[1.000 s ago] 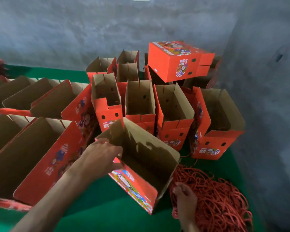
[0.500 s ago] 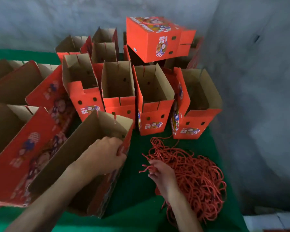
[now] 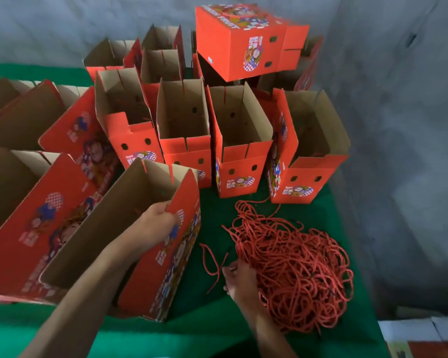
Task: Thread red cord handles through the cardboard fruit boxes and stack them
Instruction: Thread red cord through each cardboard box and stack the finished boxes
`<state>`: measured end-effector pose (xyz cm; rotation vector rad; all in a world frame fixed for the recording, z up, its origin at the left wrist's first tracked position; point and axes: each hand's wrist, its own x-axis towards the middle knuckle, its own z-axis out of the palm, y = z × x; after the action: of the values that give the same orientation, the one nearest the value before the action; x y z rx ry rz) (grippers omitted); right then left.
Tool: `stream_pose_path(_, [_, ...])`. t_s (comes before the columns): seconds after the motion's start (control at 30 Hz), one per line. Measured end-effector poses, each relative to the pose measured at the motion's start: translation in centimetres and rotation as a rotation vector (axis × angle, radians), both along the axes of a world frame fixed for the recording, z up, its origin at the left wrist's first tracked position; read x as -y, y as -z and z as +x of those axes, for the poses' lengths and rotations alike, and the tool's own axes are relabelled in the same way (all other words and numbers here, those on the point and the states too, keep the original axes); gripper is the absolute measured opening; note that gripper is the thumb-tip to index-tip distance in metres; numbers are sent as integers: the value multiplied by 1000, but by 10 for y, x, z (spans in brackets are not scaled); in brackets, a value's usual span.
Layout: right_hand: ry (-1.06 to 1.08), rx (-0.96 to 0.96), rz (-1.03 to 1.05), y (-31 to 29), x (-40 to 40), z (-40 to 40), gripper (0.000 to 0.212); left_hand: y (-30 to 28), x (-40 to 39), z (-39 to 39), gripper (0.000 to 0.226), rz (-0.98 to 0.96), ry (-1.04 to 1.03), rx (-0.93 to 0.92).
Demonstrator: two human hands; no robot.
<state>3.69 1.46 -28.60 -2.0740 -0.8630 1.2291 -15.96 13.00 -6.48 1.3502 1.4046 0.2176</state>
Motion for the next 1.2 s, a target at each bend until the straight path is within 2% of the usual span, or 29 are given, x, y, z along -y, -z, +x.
stream_pose_path(0.13, [109,34,15,1,-26,-6,31,5,0,2,38,-39,-13,14])
stream_pose_path(0.23, [11,204,51,-5,-43,1,25,6,0,5,33,-71,-34,-9])
stream_pose_path(0.37, [-161,252,108,-26,-48,2,47,0,-5,2,15,-116,-151,-19])
stream_pose_path(0.43, [-161,127,227,-40,-44,-1,38,-4,-8,-3,18,-158,-204,-7])
stream_pose_path(0.5, [-166,-22,311,-62,-42,-10,14,-7,-7,-6,26,-228,-239,15])
stream_pose_path(0.57, [-179,-82,376,-80,-43,-21,20,-6,-5,-6,31,-249,-263,53])
stream_pose_path(0.67, [-151,-123,437,-98,-48,-35,5,-3,-3,-6,43,-280,-282,103])
stream_pose_path(0.73, [-180,-110,443,-105,-49,-38,6,-2,-3,-6,49,-299,-276,125])
stream_pose_path(0.87, [-299,38,466,-113,-51,-40,13,1,-4,-9,51,-291,-267,127])
stream_pose_path(1.1, [-305,165,470,-120,-60,-42,12,0,-4,-12,54,-324,-228,149])
stream_pose_path(1.2, [-339,165,484,-122,-61,-39,12,1,-3,-12,55,-324,-201,187])
